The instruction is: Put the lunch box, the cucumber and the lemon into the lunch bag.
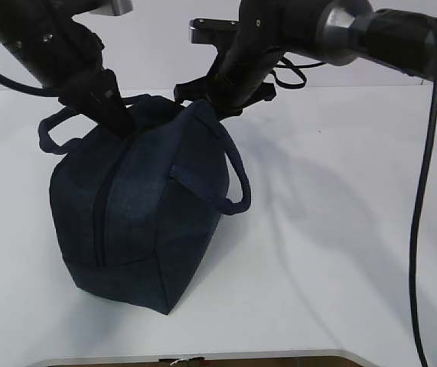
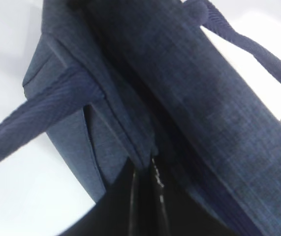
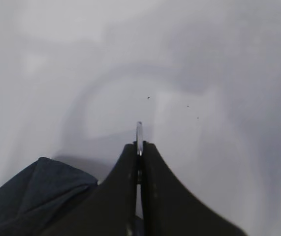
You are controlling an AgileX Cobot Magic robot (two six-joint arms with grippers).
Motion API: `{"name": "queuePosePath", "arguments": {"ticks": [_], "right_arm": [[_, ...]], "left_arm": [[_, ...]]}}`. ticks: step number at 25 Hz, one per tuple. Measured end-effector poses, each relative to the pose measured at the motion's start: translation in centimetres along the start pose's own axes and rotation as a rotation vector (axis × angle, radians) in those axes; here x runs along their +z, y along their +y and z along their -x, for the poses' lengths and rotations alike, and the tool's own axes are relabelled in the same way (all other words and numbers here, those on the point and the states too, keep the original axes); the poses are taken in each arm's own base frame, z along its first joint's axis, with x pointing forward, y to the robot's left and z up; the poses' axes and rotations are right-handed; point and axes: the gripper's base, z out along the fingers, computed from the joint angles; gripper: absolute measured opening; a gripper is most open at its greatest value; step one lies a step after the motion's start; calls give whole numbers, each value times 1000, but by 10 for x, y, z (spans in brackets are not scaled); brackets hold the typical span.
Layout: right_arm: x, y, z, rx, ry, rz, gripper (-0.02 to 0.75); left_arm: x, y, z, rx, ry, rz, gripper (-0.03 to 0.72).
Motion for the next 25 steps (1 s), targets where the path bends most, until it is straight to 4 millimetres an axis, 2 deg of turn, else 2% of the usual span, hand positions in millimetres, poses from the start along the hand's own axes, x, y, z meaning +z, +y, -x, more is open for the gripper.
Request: {"name": "queuePosePath", "arguments": {"ticks": [16, 19, 25], "right_arm": [[0, 0, -3, 5, 33, 10, 18], [-1, -1, -4, 5, 49, 6, 78], [-3, -8, -4, -7, 63, -19, 279]], "left_arm": [[0, -1, -1, 0, 13, -9, -15], [0, -1, -2, 0, 20, -15, -15], [-2, -4, -3, 3, 33, -25, -15]]}}
